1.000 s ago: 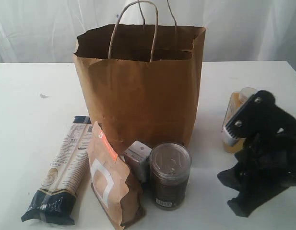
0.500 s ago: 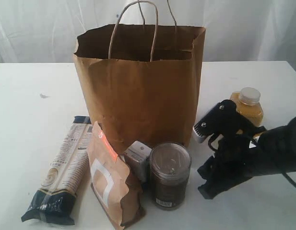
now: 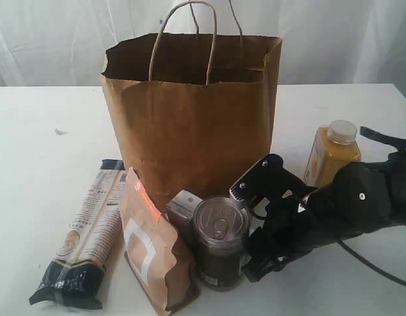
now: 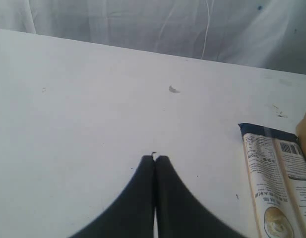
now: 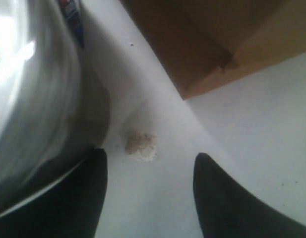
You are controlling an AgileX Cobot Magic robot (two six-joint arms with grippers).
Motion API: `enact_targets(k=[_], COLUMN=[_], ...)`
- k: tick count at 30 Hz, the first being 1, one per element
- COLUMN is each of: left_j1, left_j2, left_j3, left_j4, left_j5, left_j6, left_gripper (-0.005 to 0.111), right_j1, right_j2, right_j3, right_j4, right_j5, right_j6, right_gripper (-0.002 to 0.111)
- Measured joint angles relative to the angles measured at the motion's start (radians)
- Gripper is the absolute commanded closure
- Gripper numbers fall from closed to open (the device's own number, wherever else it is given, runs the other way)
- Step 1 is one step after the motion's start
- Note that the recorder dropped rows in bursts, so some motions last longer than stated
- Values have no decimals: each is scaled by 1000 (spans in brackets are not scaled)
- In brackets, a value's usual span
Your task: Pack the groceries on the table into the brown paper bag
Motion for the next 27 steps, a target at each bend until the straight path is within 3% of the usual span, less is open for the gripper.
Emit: enact_targets(k=[19,27], left_j1=[0,0], left_j2=[0,0], left_j3=[0,0], left_j4=[0,0], left_j5=[0,0], left_j6=[0,0], left_gripper=[107,107], right_j1=[19,19], right_j2=[119,139], right_j3=[-38,-45], right_j4=[4,20], right_j5=[-57,-61], right_j6=[33,43], right_gripper=[60,85])
